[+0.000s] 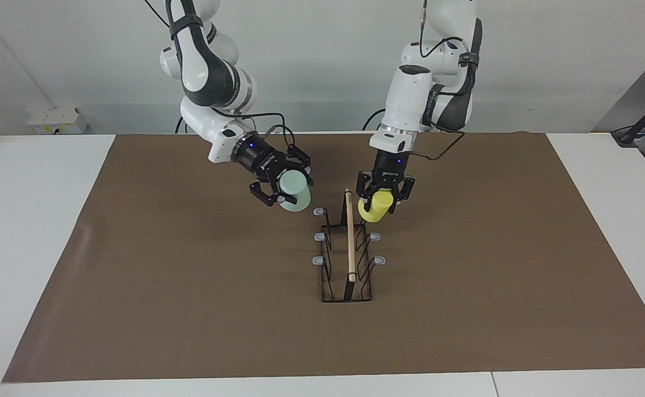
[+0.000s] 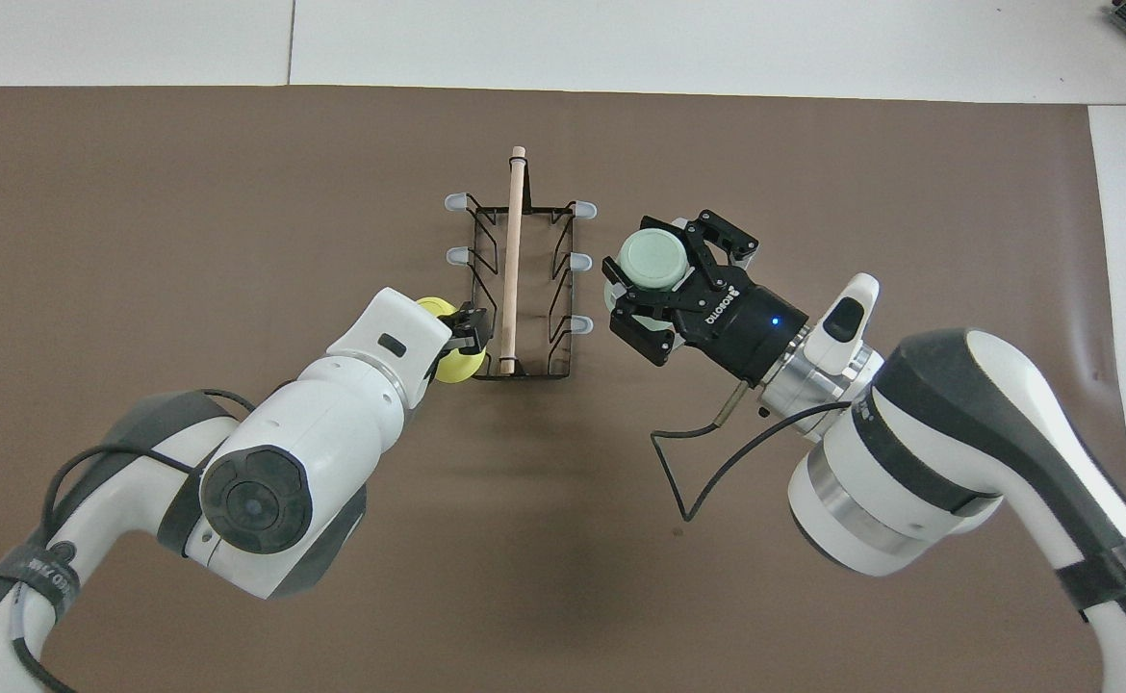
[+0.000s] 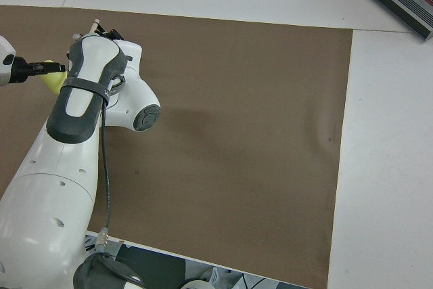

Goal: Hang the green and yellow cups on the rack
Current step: 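Release the yellow cup and withdraw the left gripper while the right gripper nears the rack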

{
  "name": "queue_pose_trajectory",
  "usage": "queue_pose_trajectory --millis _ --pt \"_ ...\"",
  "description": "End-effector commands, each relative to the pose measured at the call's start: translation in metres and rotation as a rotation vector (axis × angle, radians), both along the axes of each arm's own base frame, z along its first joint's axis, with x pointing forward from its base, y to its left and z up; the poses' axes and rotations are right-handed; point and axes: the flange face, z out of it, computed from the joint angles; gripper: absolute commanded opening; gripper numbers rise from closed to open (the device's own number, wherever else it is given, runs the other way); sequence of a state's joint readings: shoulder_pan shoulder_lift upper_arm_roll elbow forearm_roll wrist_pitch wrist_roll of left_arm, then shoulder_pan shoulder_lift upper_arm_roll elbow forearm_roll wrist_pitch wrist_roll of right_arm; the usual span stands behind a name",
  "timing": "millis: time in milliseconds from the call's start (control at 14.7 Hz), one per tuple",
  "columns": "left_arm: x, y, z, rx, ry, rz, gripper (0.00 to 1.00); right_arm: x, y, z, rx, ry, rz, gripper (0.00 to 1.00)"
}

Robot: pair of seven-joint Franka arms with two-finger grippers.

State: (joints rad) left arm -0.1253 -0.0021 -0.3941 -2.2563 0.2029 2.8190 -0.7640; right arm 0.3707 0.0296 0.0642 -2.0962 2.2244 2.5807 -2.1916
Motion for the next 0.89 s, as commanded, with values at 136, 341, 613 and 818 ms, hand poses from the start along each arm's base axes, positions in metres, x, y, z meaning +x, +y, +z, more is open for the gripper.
queue_pose_trajectory --millis 136,341,613,818 --pt "0.017 -0.007 0.020 -0.010 0.057 0.049 0.12 -0.008 0.029 -0.028 0.006 -0.047 -0.027 0.00" --pt "0.023 -0.013 0.015 -0.027 0.084 0.056 0.15 -0.007 0.038 -0.045 0.008 -0.064 -0.023 0.00" --pt "0.023 -0.014 0.011 -0.027 0.091 0.052 0.56 -0.011 0.052 -0.056 0.036 -0.057 -0.023 0.00" --pt "0.023 -0.014 0.013 -0.022 0.094 0.051 1.00 -0.009 0.053 -0.071 0.007 -0.065 -0.021 0.00"
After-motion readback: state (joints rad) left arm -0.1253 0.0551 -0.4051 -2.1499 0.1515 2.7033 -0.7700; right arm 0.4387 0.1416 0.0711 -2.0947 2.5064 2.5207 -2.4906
